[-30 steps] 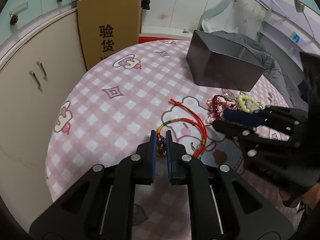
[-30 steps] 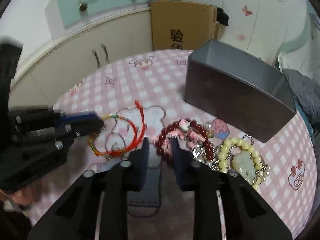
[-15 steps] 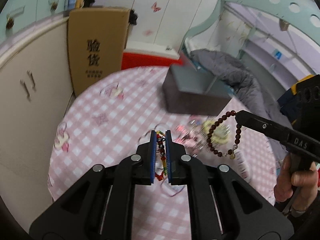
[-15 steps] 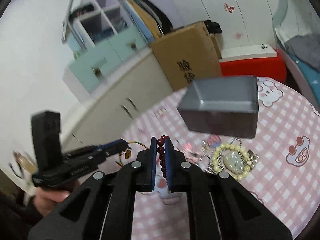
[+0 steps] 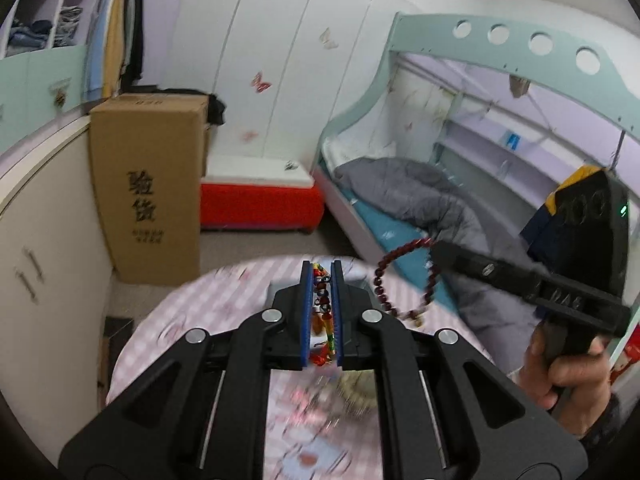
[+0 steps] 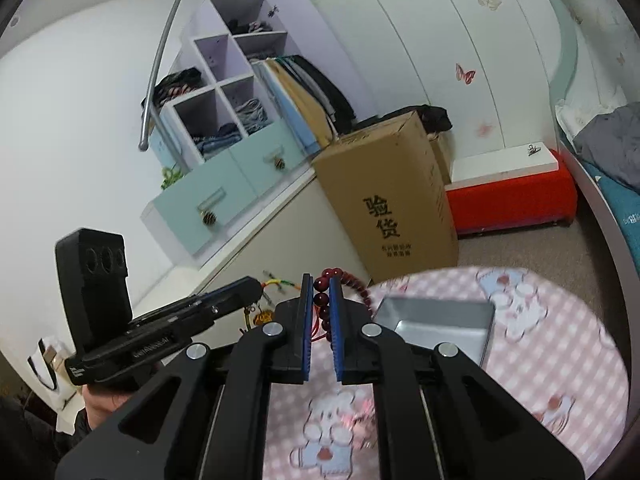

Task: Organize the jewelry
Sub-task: 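Carry both bracelets over the gray metal box and open both tools, then move both tools back to the jewelry pile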

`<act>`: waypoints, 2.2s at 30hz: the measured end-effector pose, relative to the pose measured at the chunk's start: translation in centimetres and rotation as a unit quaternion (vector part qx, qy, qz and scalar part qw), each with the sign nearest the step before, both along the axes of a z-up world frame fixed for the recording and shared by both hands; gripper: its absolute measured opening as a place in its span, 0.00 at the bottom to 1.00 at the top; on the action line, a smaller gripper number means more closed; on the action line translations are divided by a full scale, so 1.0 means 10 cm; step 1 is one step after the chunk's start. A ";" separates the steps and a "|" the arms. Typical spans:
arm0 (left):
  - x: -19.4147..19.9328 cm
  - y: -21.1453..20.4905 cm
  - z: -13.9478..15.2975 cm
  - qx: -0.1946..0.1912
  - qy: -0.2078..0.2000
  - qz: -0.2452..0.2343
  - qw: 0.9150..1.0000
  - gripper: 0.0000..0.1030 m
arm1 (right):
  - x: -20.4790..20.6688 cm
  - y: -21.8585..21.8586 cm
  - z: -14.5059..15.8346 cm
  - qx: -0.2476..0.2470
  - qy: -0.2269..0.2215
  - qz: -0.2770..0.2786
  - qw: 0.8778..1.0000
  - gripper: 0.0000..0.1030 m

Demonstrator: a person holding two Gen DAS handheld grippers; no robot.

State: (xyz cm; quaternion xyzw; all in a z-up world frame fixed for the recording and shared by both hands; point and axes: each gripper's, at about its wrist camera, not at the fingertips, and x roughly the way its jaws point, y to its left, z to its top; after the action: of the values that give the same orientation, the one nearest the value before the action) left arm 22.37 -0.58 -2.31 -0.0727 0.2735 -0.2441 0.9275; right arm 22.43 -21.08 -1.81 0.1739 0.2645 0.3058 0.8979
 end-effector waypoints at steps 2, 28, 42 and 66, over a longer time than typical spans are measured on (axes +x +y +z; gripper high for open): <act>0.15 -0.08 0.07 -0.009 -0.001 -0.009 1.000 0.08 | 0.12 -0.04 0.00 -0.006 0.004 -0.008 1.000 0.06; -0.14 0.16 -0.62 0.151 0.023 0.149 0.977 0.89 | -0.21 -0.36 -0.61 -0.118 0.068 -0.196 0.971 0.93; -0.51 0.03 -1.00 0.171 0.044 0.125 0.976 0.89 | -0.68 -0.18 -0.97 -0.194 0.079 -0.177 0.962 0.93; -0.18 -0.35 -1.83 0.235 0.110 0.042 0.965 0.79 | -0.82 0.20 -1.48 -0.198 0.132 -0.077 0.968 0.65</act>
State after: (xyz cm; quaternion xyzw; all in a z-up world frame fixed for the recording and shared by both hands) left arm 20.55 -4.08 -20.65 0.1097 0.4202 -0.1244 0.8921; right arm 14.23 -19.07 -16.60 0.0513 0.4219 0.1517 0.8924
